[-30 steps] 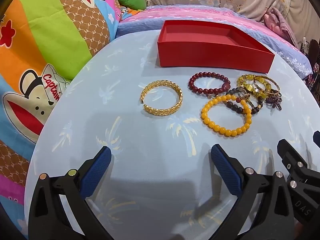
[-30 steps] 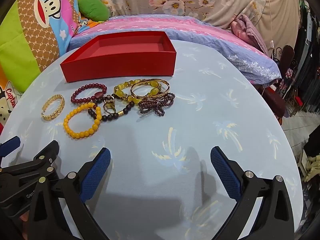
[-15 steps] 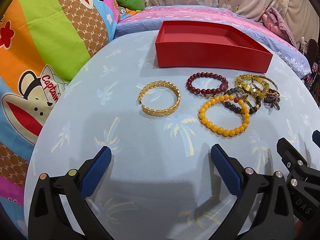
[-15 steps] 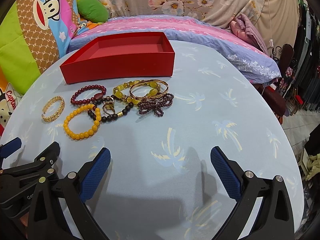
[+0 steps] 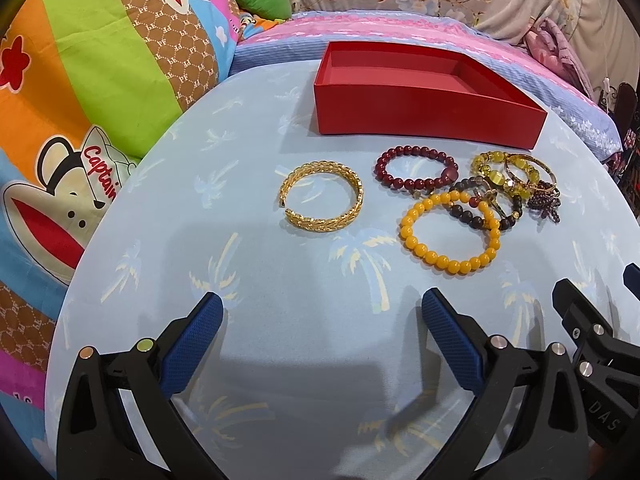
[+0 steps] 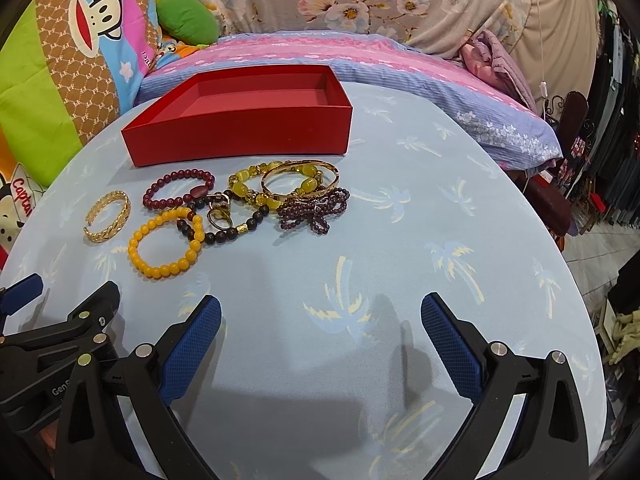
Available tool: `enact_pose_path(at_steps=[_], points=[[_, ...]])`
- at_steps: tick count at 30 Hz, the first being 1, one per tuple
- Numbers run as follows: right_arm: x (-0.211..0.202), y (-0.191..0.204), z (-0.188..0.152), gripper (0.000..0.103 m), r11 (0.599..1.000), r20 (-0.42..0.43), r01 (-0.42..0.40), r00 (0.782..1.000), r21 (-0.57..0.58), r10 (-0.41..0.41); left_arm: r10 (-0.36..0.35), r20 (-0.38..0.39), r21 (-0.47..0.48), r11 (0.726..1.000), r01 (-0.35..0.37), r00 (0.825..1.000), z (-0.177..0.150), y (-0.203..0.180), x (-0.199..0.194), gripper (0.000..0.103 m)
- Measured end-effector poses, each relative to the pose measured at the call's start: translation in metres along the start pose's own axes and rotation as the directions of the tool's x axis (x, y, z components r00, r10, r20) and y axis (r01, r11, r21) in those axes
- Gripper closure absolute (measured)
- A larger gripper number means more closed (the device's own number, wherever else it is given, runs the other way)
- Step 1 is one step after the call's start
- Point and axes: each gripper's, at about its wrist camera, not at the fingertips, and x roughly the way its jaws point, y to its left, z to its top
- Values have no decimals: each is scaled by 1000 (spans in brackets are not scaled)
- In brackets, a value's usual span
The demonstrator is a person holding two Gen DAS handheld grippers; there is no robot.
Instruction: Organize jewelry
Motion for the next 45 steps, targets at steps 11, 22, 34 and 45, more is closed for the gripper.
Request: enact_pose_path(at_steps=[11,22,34,45], points=[[0,0,0,6,1000,0,2,1000,-1,-2,-4,0,0,1000,4,1000,0,0,0,8],[-3,0,-1,6,1000,1,7,1000,-3,-7,-9,-2,2,1000,9,1000,0,-2,2,8],[-2,1,-1,6,1000,1,7,1000,-3,-7,-8,-2,1,1000,8,1000,0,-1,1,8],[-2,0,-2,6,1000,2,5,1000,-1,-5,-8,-4,1,1000,8,1000,0,-2,2,8]])
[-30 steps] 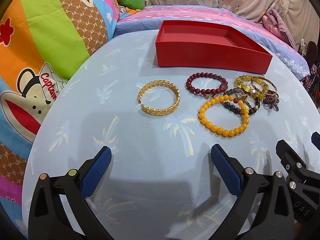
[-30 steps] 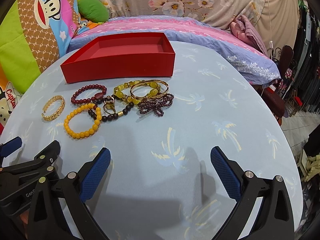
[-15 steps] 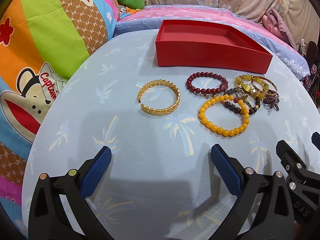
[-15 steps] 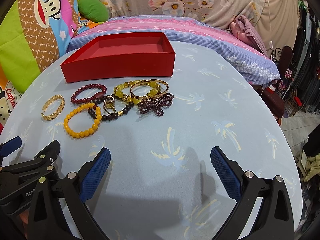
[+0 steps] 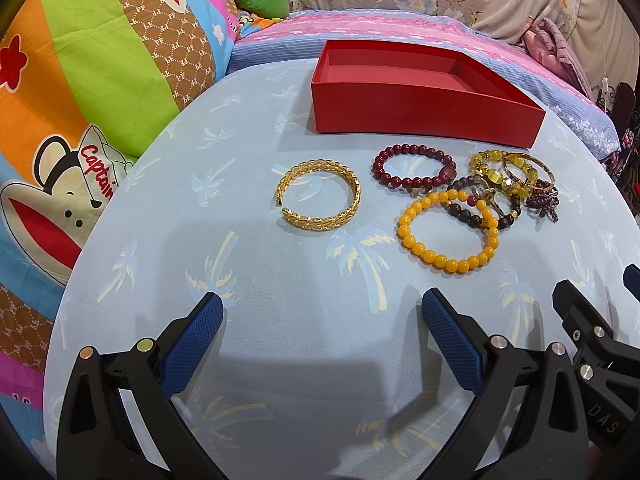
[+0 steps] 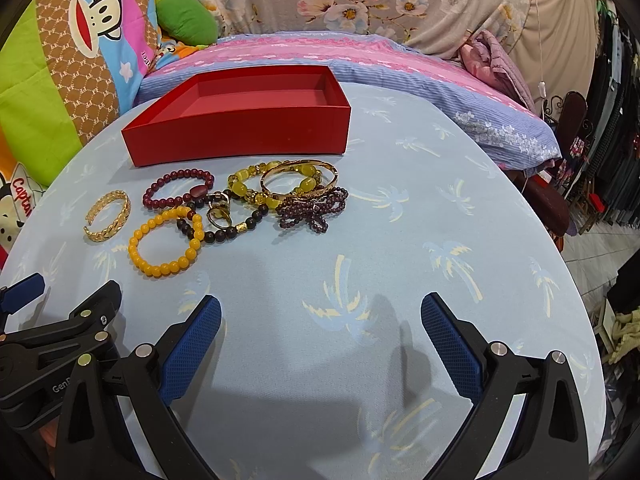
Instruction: Organize jewelry
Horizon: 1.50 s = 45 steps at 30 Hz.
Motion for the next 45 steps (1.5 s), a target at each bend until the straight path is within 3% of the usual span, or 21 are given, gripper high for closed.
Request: enact_pose_path(at_steps=[23,29,38,45], points=[[1,0,0,6,1000,0,-2,1000,1,2,-3,0,-6,1000,3,1000,-2,1,1,8],[3,-1,0,6,1000,-20,-12,1000,5,13,-38,13,-42,998,38,999,-1,10,-3,8],[11,-10,5,6,999,-53,-37,998,28,39,-78,12,-67,995,79,997,29,24,8,7],[18,-11,16,6,998,-56,-56,997,26,57,-50,-6,-56,997,49,999,49,21,33,9]])
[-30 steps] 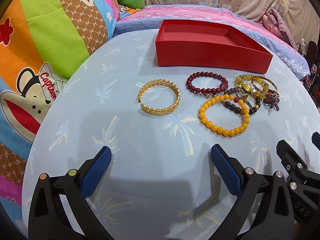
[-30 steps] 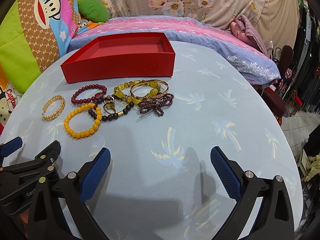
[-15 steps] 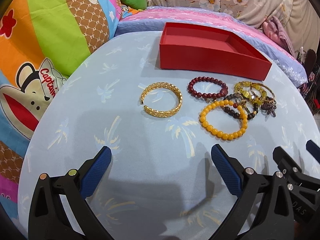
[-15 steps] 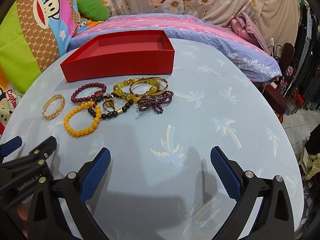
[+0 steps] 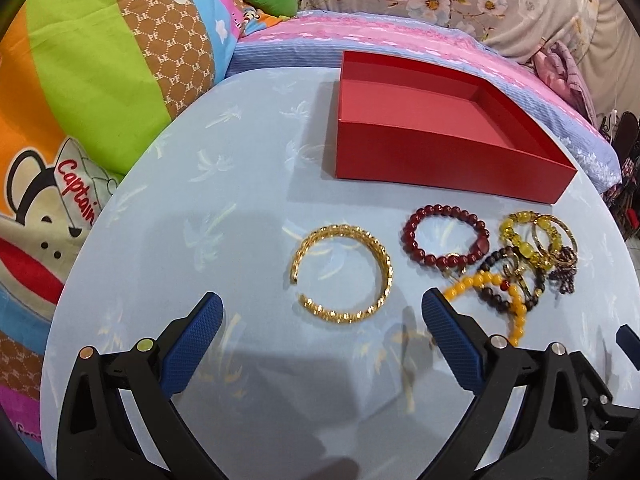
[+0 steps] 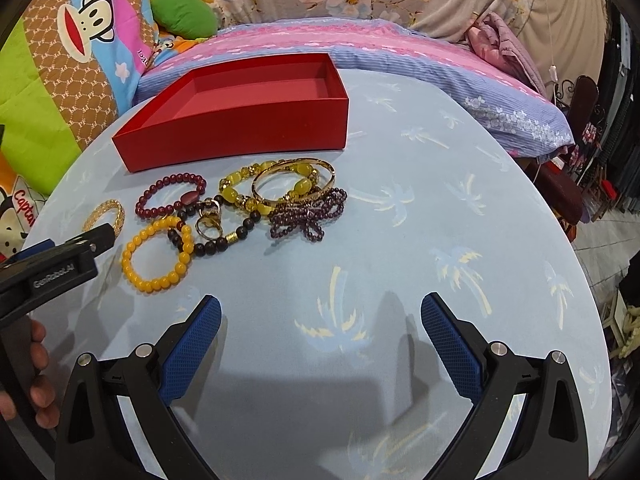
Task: Organize jewelry
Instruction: 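Grasp the twisted gold bangle with the left tool while the right tool grasps the thin gold bangle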
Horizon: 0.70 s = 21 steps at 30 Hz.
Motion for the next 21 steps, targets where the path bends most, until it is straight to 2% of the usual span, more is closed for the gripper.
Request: enact_pose_path(at_steps=[4,6,8,10,21], points=[[4,-4,8,6,1000,1,1,1000,5,-1,-12,-32,20,1000,12,999,6,-4,13,23],[6,-6,13,6,1000,5,3,1000,10,-3,-12,-21,35,999,12,1000,7,-7,13,29],[8,-8,18,6,1000,8,5,1000,16,-5,-21,-14,48,999,22,1000,8,-10,12,42],[9,-11,23,6,1000,13,1,1000,23,-1,-30,-6,56,998,31,1000,9,-12,11,50],[26,-4,55,6,1000,25,-8,1000,6,8,-59,10,41,997,59,998,4,-9,6,50]])
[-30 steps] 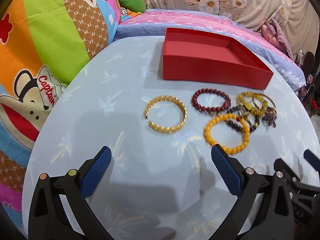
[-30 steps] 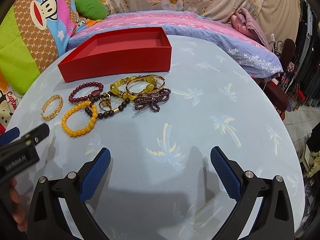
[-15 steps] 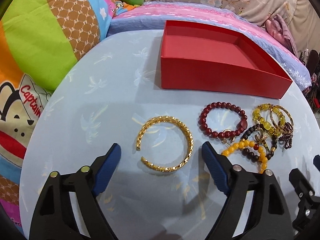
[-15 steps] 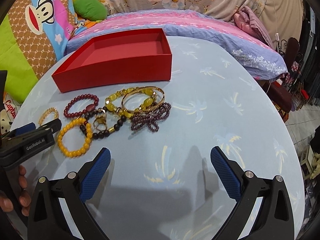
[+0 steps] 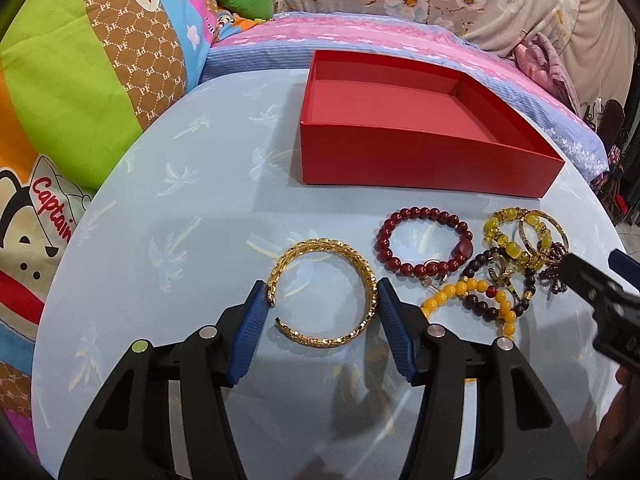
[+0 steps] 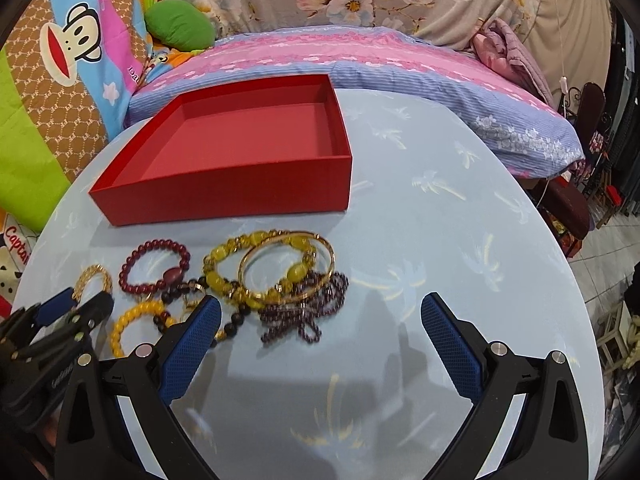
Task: Organize jewelry
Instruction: 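Grasp the twisted gold bangle with the left tool while the right tool grasps the thin gold bangle, then carry both gold bangles into the red box and open both tools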
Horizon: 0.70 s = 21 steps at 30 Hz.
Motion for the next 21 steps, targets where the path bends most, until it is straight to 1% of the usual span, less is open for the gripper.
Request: enact_pose_path(at_steps=[3,6,15,17,18,21], points=[[8,3,7,7,1000,-4,9,1000,-4,-9,0,0,-1,1000,0,1000,0,0,0,50],[16,6,11,11,1000,-13,13,1000,-17,-13,0,-1,-1,1000,0,1000,0,0,0,50],[35,16,14,32,999,-51,21,998,-47,-23,-1,0,-1,1000,1,1000,0,0,0,50],[36,18,14,40,999,-54,12,998,-52,-15,0,0,-1,1000,0,1000,-1,0,0,50],[36,19,13,43,998,-55,8,998,-55,-11,0,0,-1,1000,0,1000,-1,0,0,50],[34,21,11,43,998,-46,16,999,-69,-19,-1,0,-2,1000,1,1000,0,0,0,50]])
